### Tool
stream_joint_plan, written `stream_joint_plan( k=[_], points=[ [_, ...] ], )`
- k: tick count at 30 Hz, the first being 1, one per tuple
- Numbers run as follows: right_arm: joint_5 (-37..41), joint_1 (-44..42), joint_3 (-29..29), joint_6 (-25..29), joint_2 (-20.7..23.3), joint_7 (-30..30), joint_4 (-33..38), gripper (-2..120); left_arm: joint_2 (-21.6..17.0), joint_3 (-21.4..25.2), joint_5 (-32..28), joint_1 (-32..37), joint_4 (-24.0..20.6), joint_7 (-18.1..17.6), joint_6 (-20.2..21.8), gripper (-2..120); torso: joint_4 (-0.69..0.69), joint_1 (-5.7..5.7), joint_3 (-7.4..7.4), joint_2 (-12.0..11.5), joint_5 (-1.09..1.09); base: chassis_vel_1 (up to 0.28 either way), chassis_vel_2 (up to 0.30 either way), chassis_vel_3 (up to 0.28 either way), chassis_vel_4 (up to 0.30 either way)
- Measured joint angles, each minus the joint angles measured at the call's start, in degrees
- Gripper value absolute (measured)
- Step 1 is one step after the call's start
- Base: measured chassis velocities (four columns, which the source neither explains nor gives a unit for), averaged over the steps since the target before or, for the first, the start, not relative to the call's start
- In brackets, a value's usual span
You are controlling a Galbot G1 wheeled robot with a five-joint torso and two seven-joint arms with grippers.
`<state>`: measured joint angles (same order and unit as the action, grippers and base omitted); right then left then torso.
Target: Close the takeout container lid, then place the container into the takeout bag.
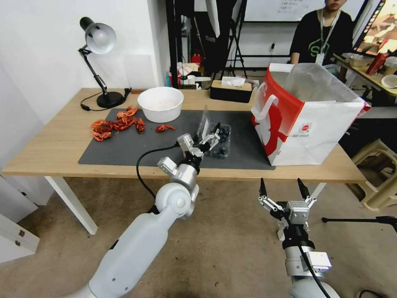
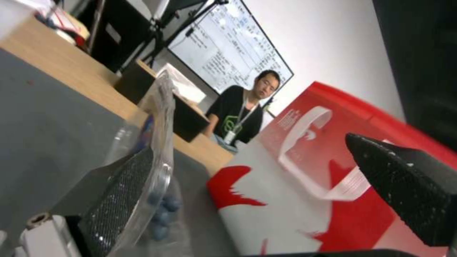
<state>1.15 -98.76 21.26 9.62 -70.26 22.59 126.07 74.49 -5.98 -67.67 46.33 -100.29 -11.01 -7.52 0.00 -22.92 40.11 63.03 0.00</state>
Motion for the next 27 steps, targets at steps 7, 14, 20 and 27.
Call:
stream_joint_plan(
  k=[7, 14, 20, 27],
  points=[
    [-0.04, -0.24, 0.4, 0.08, -0.07, 0.0, -0.01, 100, 1.02, -0.05, -12.88, -2.72, -2.07, -6.44, 3.57, 100, 0.0, 0.01, 0.0, 0.0, 0.0, 0.0, 0.0, 0.0, 0.0],
    [-0.04, -0.24, 0.43, 0.08, -0.22, 0.0, 0.0, 100, 2.85, 1.43, -26.37, -5.92, 0.2, -14.07, 6.63, 100, 0.0, 0.01, 0.0, 0.0, 0.0, 0.0, 0.0, 0.0, 0.0],
    [0.04, 0.07, 0.25, -0.21, -0.17, 0.0, 0.17, 100, 4.03, 2.89, -31.66, -7.28, 3.13, -18.46, 7.6, 91, 0.0, 0.01, 0.0, 0.0, 0.0, 0.0, 0.0, 0.0, 0.0],
    [2.47, 1.88, -0.02, -1.8, 0.41, 0.0, 0.67, 100, 4.15, 2.57, -31.78, -7.36, 4.61, -19.5, 7.77, 66, 0.0, 0.01, 0.0, -0.01, -0.01, 0.0, 0.0, 0.0, 0.0]
  ],
)
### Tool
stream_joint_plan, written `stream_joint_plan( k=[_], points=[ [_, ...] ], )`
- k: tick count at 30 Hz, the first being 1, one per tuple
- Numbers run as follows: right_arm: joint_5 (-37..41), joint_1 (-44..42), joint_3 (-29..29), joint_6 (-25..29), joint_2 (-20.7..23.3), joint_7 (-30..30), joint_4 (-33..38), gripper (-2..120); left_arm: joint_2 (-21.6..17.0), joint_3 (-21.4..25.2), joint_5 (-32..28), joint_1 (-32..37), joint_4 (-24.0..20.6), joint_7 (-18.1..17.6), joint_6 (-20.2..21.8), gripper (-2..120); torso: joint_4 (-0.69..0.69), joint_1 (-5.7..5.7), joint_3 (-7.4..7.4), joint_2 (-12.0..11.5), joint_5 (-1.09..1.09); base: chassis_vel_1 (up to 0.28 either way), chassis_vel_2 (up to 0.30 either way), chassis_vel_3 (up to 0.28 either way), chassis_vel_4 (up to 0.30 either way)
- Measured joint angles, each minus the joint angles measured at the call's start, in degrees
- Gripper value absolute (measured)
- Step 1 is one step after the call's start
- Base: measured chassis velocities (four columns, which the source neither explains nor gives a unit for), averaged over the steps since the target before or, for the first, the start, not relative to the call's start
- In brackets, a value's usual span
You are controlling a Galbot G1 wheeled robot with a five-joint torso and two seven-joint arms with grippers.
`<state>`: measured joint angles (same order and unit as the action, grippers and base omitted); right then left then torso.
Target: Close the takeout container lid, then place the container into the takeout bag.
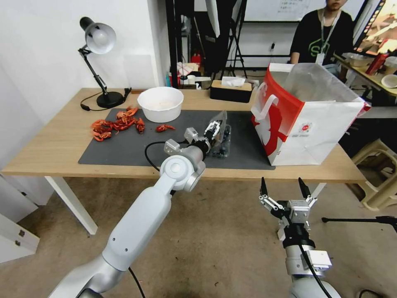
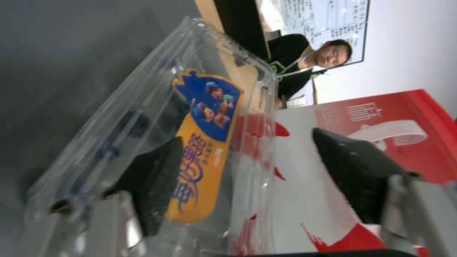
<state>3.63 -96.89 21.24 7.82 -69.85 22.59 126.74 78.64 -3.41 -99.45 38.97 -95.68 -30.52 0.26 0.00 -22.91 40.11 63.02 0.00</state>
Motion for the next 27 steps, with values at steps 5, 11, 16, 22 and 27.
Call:
stream_joint_plan(
  k=[5, 11, 16, 22, 27],
  points=[
    [5.56, 3.23, 0.4, -2.69, 1.41, 0.07, 0.9, 100, -0.35, -1.19, 0.99, 0.16, 0.02, -0.42, 0.06, 51, -0.01, 0.0, 0.0, 0.0, 0.01, 0.0, 0.0, 0.0, 0.0],
    [17.16, 7.39, 1.6, -8.27, 3.82, 1.04, 2.24, 100, -0.76, -3.85, 3.84, -0.53, 1.48, -0.25, 0.23, 26, 0.01, 0.0, 0.0, 0.0, 0.0, 0.0, 0.0, 0.0, 0.0],
    [26.5, 10.86, 1.69, -12.35, 5.6, 2.26, 2.37, 100, -1.02, -4.97, 6.13, -0.62, 1.82, -0.25, 0.34, 7, 0.0, 0.0, 0.0, 0.0, 0.0, 0.0, 0.0, 0.0, 0.0],
    [37.28, 15.74, 1.56, -16.35, 7.8, 4.04, 1.89, 100, -1.4, -6.1, 7.75, -0.8, 2.15, -0.22, 0.51, 0, 0.0, 0.0, 0.0, 0.0, 0.01, 0.0, 0.0, 0.0, 0.0],
    [50.38, 23.05, 0.11, -19.68, 10.3, 6.35, -0.79, 100, -1.46, -6.98, 8.86, -1.15, 2.59, -0.17, 0.77, 0, 0.0, -0.01, 0.0, 0.0, 0.01, 0.0, 0.0, 0.0, 0.0]
  ],
)
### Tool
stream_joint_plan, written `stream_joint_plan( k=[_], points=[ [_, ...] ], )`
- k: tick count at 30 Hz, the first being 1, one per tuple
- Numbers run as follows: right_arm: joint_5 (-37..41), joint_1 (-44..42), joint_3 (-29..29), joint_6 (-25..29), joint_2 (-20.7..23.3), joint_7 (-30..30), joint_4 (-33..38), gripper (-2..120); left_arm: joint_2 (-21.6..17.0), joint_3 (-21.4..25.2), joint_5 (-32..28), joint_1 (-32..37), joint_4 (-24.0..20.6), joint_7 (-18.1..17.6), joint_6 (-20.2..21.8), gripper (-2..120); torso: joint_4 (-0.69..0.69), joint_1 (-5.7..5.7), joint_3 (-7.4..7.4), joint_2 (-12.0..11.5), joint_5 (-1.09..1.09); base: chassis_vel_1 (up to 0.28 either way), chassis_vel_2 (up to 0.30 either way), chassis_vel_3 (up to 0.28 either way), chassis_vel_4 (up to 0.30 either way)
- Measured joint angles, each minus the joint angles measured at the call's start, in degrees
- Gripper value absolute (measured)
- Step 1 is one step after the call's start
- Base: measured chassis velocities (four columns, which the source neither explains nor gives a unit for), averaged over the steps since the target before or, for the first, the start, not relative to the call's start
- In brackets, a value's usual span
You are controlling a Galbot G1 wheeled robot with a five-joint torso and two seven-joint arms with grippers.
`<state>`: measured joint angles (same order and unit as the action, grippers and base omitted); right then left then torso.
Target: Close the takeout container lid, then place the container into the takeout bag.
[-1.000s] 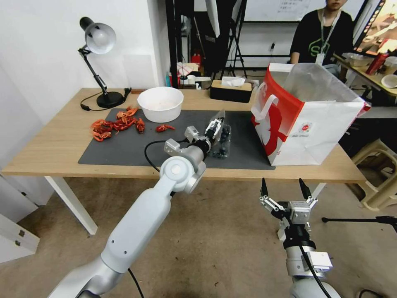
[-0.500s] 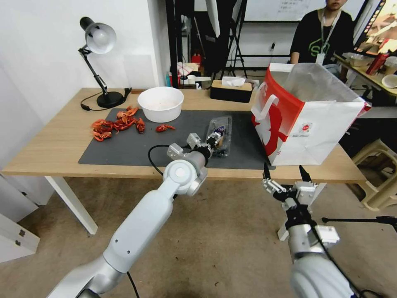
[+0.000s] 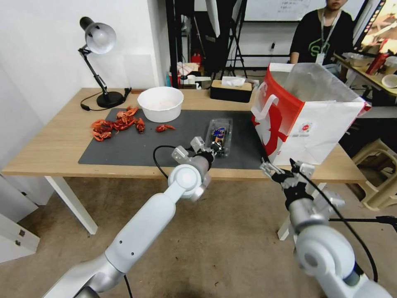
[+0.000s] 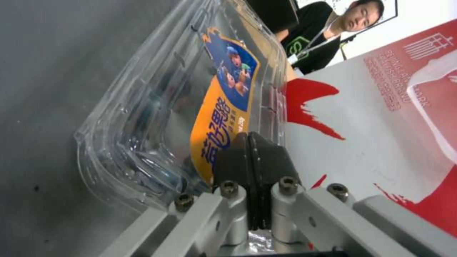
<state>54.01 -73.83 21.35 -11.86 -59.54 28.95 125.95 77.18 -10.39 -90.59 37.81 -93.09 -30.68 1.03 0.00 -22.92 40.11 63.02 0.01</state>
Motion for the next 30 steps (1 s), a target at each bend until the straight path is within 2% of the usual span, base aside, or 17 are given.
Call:
stream_joint_plan(
  k=[2, 4, 6, 14, 22, 30],
  points=[
    [4.5, 3.78, -1.17, -0.95, 0.65, 1.01, -1.8, 100, -0.05, -0.26, 0.37, -0.09, 0.05, 0.03, 0.06, 0, -0.01, 0.0, 0.0, 0.01, -0.01, 0.0, 0.0, 0.0, 0.0],
    [5.61, 4.81, -1.49, -1.25, 0.76, 1.19, -2.33, 100, -0.08, -0.32, 0.5, -0.1, 0.1, 0.06, 0.06, 0, 0.0, 0.0, 0.0, 0.01, 0.0, 0.0, 0.0, 0.0, 0.0],
    [10.29, 9.93, -3.53, -2.2, 0.75, 2.41, -5.05, 100, -0.16, -0.62, 1.12, -0.11, 0.3, 0.17, 0.08, 0, 0.0, 0.0, 0.0, 0.01, -0.01, 0.0, 0.0, 0.0, 0.0],
    [17.81, 19.01, -9.15, -3.7, -0.77, 4.35, -11.68, 100, -0.33, -0.95, 1.66, -0.38, 0.6, 0.27, 0.08, 0, 0.0, 0.0, 0.0, 0.01, -0.01, 0.0, 0.0, 0.0, 0.0],
    [21.8, 26.26, -13.58, -4.44, -3.17, 4.89, -18.51, 100, -0.57, -1.2, 2.37, -0.29, 0.7, 0.3, 0.05, 0, 0.0, -0.01, 0.0, 0.0, -0.01, 0.0, 0.0, 0.0, 0.0],
    [22.9, 29.99, -15.92, -5.03, -4.95, 4.23, -24.15, 99, -0.74, -1.4, 2.68, -0.2, 0.83, 0.38, -0.05, 0, 0.0, 0.0, 0.0, 0.01, -0.01, 0.0, 0.0, 0.0, 0.0]
  ],
)
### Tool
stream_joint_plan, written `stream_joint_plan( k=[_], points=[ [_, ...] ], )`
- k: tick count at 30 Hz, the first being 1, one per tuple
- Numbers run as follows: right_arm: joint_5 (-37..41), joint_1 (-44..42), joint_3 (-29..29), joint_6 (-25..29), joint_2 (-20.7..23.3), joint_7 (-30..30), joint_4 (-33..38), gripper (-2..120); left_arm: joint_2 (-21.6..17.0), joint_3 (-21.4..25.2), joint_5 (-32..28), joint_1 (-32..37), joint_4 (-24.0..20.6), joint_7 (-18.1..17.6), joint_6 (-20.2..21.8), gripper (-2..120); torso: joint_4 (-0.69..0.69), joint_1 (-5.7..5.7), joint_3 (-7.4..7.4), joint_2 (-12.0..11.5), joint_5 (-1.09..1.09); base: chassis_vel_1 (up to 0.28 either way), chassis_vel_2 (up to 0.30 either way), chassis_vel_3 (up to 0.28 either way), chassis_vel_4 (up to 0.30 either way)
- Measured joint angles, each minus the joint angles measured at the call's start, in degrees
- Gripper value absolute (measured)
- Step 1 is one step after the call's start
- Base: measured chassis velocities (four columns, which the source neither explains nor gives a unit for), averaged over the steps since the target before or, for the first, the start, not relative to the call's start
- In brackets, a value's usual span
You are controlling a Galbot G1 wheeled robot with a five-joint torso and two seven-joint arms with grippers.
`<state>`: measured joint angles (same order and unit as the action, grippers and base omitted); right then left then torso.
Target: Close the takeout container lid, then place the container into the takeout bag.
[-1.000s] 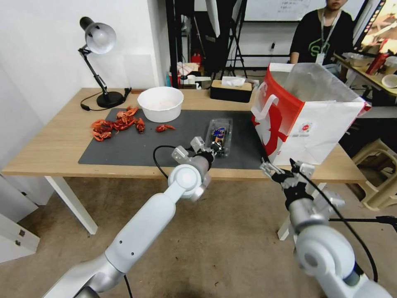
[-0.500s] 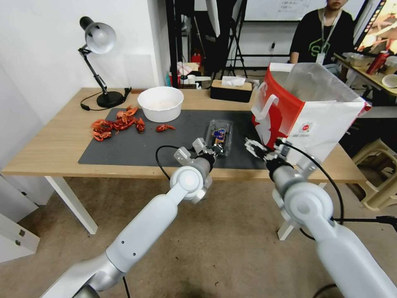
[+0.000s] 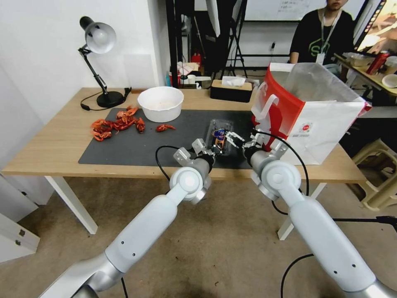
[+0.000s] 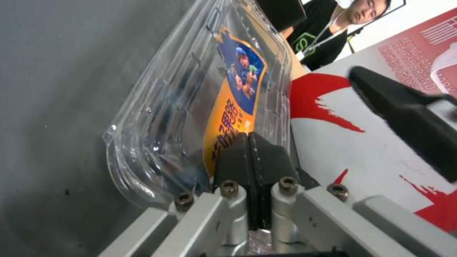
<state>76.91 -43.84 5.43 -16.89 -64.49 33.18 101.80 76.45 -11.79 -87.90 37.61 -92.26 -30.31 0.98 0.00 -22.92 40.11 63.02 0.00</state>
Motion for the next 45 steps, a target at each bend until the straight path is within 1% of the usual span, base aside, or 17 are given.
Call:
stream_joint_plan(
  k=[6, 9, 11, 13, 17, 18, 21, 22, 24, 26, 28, 29, 32, 34, 36, 43, 45],
  points=[
    [-0.28, 1.21, -1.03, -0.2, -0.86, -0.18, -2.11, 99, -0.15, -0.22, 0.17, -0.09, 0.04, 0.07, -0.12, 0, 0.0, 0.0, -0.01, 0.0, 0.0, 0.0, 0.0, 0.0, 0.0],
    [-0.46, 1.41, -1.19, -0.22, -1.04, -0.28, -2.65, 93, -0.18, -0.31, 0.25, -0.17, 0.07, 0.09, -0.17, 0, 0.0, 0.0, -0.01, 0.0, 0.0, 0.0, 0.0, 0.0, 0.0],
    [-0.62, 1.63, -1.27, -0.23, -1.32, -0.33, -3.17, 86, -0.18, -0.42, 0.29, -0.23, 0.09, 0.09, -0.23, 0, 0.0, 0.0, -0.01, 0.0, 0.0, 0.0, 0.0, 0.0, 0.0],
    [-0.7, 1.74, -1.31, -0.23, -1.45, -0.35, -3.38, 84, -0.19, -0.48, 0.3, -0.26, 0.09, 0.09, -0.24, 0, 0.0, 0.0, -0.01, 0.0, 0.0, 0.0, 0.0, 0.0, 0.0],
    [-1.09, 2.19, -1.58, -0.42, -2.12, -0.61, -4.76, 68, -0.19, -0.91, 0.35, -0.47, 0.08, 0.08, -0.3, 0, 0.0, 0.0, -0.01, 0.0, 0.0, 0.0, 0.0, 0.0, 0.0],
    [-1.09, 2.19, -1.58, -0.42, -2.12, -0.61, -4.76, 68, -0.19, -0.91, 0.35, -0.47, 0.08, 0.08, -0.3, 0, 0.0, 0.0, -0.01, 0.0, 0.0, 0.0, 0.0, 0.0, 0.0],
    [-1.57, 2.26, -1.65, -0.43, -2.61, -0.8, -5.59, 52, -0.2, -1.11, 0.4, -0.5, -0.07, 0.07, -0.34, 0, 0.0, 0.0, -0.01, 0.0, 0.0, 0.0, 0.0, 0.0, 0.0],
    [-1.57, 2.26, -1.65, -0.43, -2.61, -0.8, -5.59, 52, -0.2, -1.11, 0.4, -0.5, -0.07, 0.07, -0.34, 0, 0.0, 0.0, -0.01, 0.0, 0.0, 0.0, 0.0, 0.0, 0.0],
    [-2.03, 2.26, -1.69, -0.42, -2.95, -0.92, -6.03, 40, -0.23, -1.18, 0.46, -0.5, -0.15, 0.06, -0.38, 0, 0.0, 0.0, -0.01, 0.0, 0.0, 0.0, 0.0, 0.0, 0.0],
    [-2.19, 2.26, -1.72, -0.42, -3.08, -0.94, -6.16, 37, -0.25, -1.22, 0.48, -0.5, -0.18, 0.06, -0.4, 0, 0.0, 0.0, -0.01, 0.0, 0.0, 0.0, 0.0, 0.0, 0.0],
    [-2.51, 2.27, -1.77, -0.42, -3.3, -1.03, -6.42, 27, -0.29, -1.31, 0.5, -0.53, -0.23, 0.06, -0.42, 0, 0.0, 0.0, -0.01, 0.0, 0.0, 0.0, 0.0, 0.0, 0.0],
    [-2.51, 2.27, -1.77, -0.42, -3.3, -1.03, -6.42, 27, -0.29, -1.31, 0.5, -0.53, -0.23, 0.06, -0.42, 0, 0.0, 0.0, -0.01, 0.0, 0.0, 0.0, 0.0, 0.0, 0.0],
    [-2.94, 2.3, -1.81, -0.36, -3.51, -1.23, -6.79, 12, -0.34, -1.41, 0.58, -0.63, -0.32, 0.06, -0.44, 0, 0.0, 0.0, -0.01, 0.0, 0.0, 0.0, 0.0, 0.0, 0.0],
    [-3.07, 2.29, -1.82, -0.34, -3.53, -1.3, -6.83, 9, -0.36, -1.43, 0.64, -0.65, -0.33, 0.06, -0.45, 0, -0.01, 0.0, -0.01, 0.0, 0.0, 0.0, 0.0, 0.0, 0.0],
    [-3.35, 2.19, -1.82, -0.3, -3.53, -1.4, -6.86, 0, -0.46, -1.46, 1.04, -0.65, -0.37, 0.06, -0.49, 0, -0.01, 0.0, -0.01, 0.0, 0.0, 0.0, 0.0, 0.0, 0.0],
    [-3.92, 1.78, -1.74, -0.14, -3.56, -1.49, -6.69, 0, -1.22, -1.49, 5.61, -0.23, -1.25, 1.08, -1.16, 0, -0.01, 0.0, -0.01, 0.0, 0.0, 0.0, 0.0, 0.0, 0.0],
    [-4.38, 1.54, -1.73, -0.06, -3.57, -1.54, -6.54, 0, -2.32, -1.44, 10.14, 0.36, -2.35, 2.09, -1.46, 0, 0.0, 0.02, -0.01, 0.01, 0.0, 0.0, 0.0, 0.0, 0.0]
  ],
)
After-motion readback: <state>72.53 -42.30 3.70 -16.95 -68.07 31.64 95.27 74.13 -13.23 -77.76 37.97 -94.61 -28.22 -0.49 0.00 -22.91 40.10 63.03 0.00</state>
